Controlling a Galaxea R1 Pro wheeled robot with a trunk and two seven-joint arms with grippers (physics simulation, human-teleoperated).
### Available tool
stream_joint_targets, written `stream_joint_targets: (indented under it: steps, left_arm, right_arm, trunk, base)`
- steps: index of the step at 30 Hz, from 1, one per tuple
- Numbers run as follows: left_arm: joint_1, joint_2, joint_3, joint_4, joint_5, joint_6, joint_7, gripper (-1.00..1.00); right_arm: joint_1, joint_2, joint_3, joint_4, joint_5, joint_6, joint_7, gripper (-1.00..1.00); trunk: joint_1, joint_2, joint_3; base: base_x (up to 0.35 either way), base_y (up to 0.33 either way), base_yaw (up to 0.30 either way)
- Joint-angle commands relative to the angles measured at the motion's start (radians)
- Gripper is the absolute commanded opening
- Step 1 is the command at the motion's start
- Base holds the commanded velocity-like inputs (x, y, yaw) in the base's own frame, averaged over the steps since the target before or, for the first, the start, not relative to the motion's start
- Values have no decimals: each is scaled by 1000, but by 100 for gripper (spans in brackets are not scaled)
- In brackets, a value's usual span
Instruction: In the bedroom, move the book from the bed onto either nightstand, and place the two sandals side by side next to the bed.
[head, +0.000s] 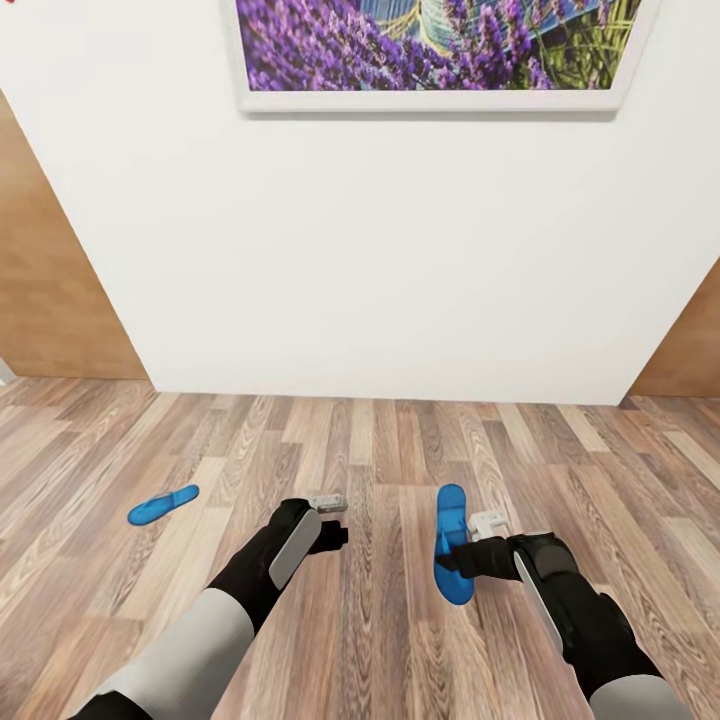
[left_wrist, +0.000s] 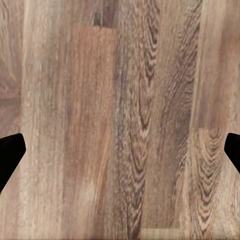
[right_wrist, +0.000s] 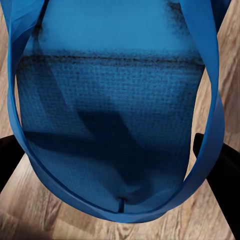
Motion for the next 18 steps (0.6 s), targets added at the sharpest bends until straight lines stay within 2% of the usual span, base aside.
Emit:
stream_joint_targets:
  steps: [1,18]
  left_arm:
    - [-1,0,-1,-1,10,1,10,100]
    - [-1,0,-1,-1,10,1,10,100]
  right_arm:
    - [0,-1,1,-1,8,3,7,-100]
    - [-1,-1,1,-2,8,3,7,-100]
  trunk:
    - [0,0,-1]
    - [0,0,-1]
  base:
    - [74,0,0]
    - [74,0,0]
